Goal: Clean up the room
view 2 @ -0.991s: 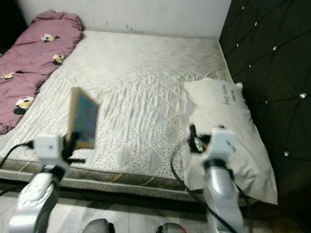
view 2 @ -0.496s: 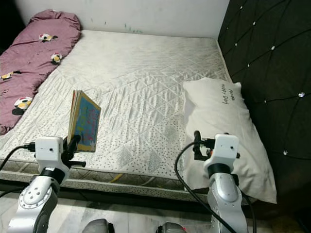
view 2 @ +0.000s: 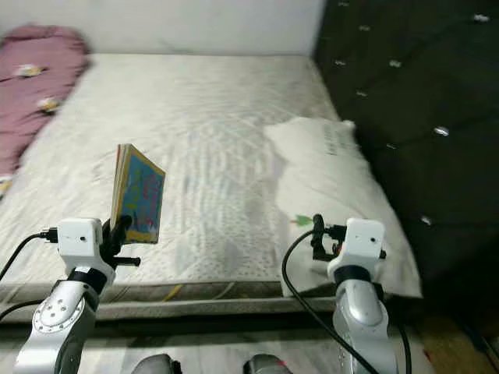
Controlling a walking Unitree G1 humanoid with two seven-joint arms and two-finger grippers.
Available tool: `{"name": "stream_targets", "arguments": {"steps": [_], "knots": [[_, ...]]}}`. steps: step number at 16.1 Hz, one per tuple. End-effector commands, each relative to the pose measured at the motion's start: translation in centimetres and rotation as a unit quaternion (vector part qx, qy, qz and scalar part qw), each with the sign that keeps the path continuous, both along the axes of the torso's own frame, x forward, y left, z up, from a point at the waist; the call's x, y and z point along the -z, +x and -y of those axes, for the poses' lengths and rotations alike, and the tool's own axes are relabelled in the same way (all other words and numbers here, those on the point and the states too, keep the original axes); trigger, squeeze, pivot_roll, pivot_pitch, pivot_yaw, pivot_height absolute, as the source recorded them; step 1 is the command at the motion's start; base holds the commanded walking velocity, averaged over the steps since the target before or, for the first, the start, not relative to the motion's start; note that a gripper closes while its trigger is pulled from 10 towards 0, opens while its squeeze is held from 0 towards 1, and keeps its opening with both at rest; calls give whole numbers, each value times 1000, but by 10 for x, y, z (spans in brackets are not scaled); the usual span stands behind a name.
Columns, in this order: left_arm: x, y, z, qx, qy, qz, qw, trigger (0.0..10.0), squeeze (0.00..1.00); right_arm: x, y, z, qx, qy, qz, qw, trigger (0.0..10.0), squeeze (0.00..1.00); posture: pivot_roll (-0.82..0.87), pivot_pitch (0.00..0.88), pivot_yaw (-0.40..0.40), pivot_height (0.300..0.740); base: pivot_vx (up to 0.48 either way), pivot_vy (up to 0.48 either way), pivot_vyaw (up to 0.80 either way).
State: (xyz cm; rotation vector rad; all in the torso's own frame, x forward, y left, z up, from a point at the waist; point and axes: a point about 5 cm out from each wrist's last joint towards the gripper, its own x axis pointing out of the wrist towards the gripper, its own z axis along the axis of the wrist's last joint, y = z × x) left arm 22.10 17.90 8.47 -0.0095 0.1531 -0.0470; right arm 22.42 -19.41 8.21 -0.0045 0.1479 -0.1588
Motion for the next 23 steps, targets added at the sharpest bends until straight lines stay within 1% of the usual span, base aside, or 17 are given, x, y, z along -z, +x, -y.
{"name": "stream_targets", "arguments": {"steps": [1,2,4,5,6,8,11,13,19,23], "knots": [[-8,2,-3,-3,8,20,1000,10000,0,-1,0,-1,-1,-4,1,1000,10000,0,-10,0,1,740,0,0,-800],[-10,5,-3,-6,16,24,1000,10000,0,0,0,-2,0,0,-1,1000,10000,0,-13,0,8,740,0,0,-800],[-13,10,-2,-1,16,29,999,10000,0,-2,2,-3,-2,-1,2,1000,10000,0,-11,0,1,740,0,0,-800],[-16,15,1,11,15,37,999,10000,0,-5,5,-6,-17,-1,11,1000,10000,0,-9,0,0,740,0,0,-800],[-17,19,1,15,19,40,999,10000,0,-6,8,-8,-21,-1,13,1000,10000,0,-8,0,1,740,0,0,0],[-20,22,1,12,19,44,999,10000,0,-8,11,-11,-29,-6,21,999,10000,0,-6,0,1,740,0,0,0],[-18,20,1,10,19,41,999,10000,0,-8,10,-11,-30,-3,21,999,10000,0,-5,0,2,740,0,0,0],[-17,19,3,12,19,40,999,10000,0,-8,10,-11,-36,-3,22,999,10000,0,-4,0,-3,711,0,0,0],[-15,18,4,11,19,38,999,10000,0,-8,9,-12,-45,-11,23,999,10000,0,10,0,-11,637,0,0,0],[-19,21,2,13,23,46,999,10000,0,-6,10,-14,-49,-6,19,999,10000,0,2,0,-10,637,0,0,0]]}}
